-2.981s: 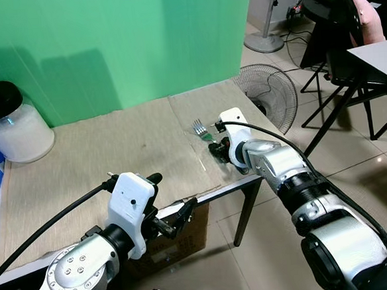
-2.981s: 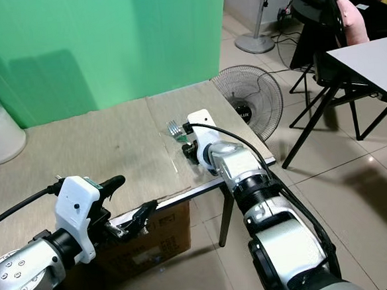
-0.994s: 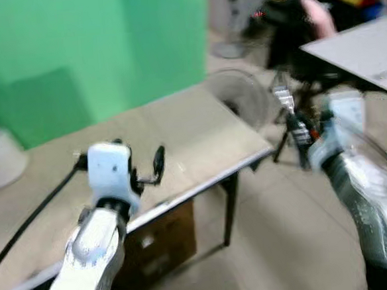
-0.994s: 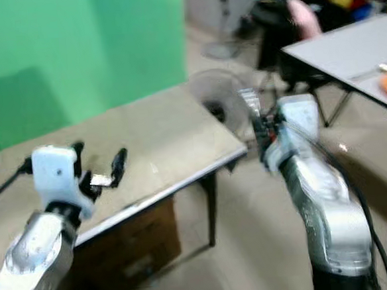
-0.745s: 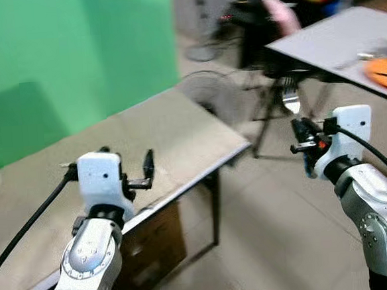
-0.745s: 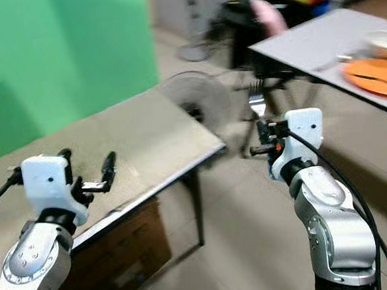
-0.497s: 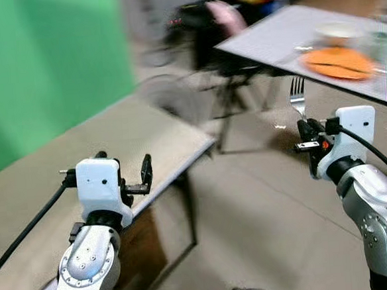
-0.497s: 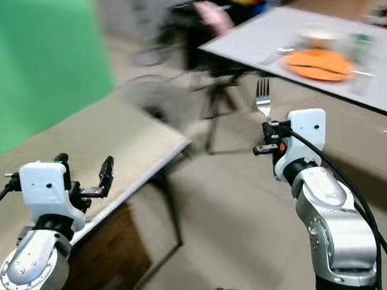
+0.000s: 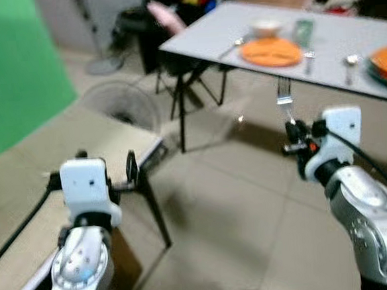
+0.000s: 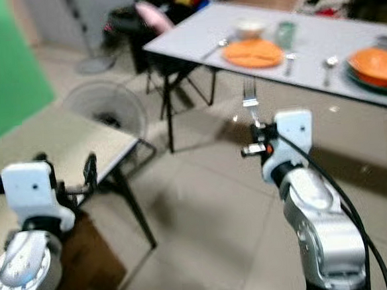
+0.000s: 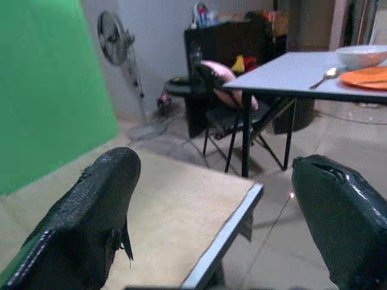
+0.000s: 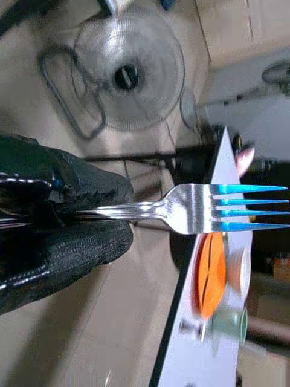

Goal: Setting the table

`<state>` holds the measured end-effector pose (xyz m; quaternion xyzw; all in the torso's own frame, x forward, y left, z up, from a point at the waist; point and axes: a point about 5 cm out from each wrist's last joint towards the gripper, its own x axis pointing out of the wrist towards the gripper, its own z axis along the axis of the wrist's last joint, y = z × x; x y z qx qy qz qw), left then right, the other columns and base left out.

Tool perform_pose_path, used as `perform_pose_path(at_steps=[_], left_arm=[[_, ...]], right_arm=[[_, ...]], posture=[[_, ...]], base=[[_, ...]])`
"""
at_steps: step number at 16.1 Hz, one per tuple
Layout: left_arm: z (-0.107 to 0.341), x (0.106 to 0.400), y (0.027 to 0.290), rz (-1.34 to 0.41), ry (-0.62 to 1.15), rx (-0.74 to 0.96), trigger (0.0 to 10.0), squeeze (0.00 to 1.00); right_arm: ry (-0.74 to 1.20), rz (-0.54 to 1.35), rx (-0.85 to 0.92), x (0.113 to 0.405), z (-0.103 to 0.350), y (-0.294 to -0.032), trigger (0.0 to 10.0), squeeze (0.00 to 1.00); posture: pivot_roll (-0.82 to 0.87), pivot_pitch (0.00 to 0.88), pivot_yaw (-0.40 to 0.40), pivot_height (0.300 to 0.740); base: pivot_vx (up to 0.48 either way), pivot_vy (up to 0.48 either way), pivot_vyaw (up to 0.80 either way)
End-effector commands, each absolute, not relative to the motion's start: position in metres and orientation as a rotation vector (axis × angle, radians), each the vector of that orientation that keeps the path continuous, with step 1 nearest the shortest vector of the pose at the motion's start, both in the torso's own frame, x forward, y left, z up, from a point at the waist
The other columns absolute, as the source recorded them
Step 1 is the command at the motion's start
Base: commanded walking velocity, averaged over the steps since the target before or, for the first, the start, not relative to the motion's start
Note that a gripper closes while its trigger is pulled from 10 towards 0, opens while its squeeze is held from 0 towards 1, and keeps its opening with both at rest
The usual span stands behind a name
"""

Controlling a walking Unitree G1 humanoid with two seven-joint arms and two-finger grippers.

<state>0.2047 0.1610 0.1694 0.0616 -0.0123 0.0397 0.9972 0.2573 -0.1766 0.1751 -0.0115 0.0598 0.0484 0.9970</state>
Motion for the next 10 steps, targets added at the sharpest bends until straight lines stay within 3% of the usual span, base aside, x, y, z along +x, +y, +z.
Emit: perform_pose_path(at_steps=[1, 4, 10], left_arm=[[0.169, 0.205, 0.16, 0.08, -0.024, 0.124, 10.0, 0.0], [0.169, 0.207, 0.156, 0.025, -0.038, 0.106, 10.0, 0.0], [0.168, 0.208, 0.148, -0.029, -0.039, 0.09, 10.0, 0.0]], right_arm=[[0.13, 0.076, -0.026, 0.254, 0.174, -0.178, 10.0, 0.0], [0.144, 0.056, -0.038, 0.252, 0.17, -0.178, 10.0, 0.0], [0.16, -0.011, -0.07, 0.249, 0.169, -0.188, 10.0, 0.0]], posture=[[-0.1, 0.014, 0.02, 0.74], [-0.11, 0.017, 0.027, 0.74], [-0.12, 0.016, 0.029, 0.74]], base=[[0.0, 0.0, -0.8], [0.0, 0.0, -0.8], [0.348, 0.0, -0.8]])
